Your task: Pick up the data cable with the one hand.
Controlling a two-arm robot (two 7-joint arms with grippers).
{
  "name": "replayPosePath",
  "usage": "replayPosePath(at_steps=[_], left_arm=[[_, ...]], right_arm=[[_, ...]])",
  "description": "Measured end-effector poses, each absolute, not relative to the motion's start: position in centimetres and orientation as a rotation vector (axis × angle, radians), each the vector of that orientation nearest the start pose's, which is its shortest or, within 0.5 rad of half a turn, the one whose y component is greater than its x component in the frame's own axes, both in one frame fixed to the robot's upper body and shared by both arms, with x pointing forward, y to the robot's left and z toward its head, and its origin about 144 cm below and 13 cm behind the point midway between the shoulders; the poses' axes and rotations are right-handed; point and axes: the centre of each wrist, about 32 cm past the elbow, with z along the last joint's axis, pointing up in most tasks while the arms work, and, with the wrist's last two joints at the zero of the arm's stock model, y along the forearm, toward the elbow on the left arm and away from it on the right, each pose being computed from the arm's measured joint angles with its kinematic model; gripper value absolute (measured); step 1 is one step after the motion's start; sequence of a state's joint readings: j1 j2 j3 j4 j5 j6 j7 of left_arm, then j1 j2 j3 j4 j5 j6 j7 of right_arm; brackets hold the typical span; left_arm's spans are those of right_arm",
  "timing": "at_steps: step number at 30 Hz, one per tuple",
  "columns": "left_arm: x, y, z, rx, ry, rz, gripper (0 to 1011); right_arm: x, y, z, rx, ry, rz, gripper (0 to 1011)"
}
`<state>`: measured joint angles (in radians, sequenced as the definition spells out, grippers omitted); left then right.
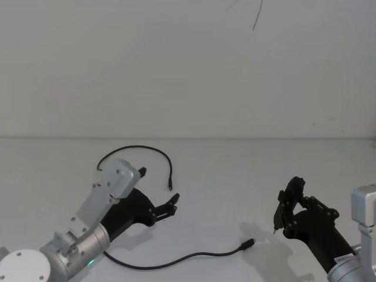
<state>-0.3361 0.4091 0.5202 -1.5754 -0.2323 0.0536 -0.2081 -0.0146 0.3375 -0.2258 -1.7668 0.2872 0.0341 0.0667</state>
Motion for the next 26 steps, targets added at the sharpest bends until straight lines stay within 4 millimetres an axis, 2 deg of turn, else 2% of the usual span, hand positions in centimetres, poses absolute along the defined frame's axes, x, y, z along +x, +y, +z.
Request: replayPosePath(at_steps=[13,26], left_arm=[[49.6,19.8,120.6,0.073,-0.268,1.083,1001],[49.2,19.8,120.4,0.060,-0.268,1.123,1001]], right_arm=[[44.3,-23.7,118.9,0.026,-0.075,-1.230,263],[44.3,-23.7,118.9,0.026,-0.075,-1.230,263]])
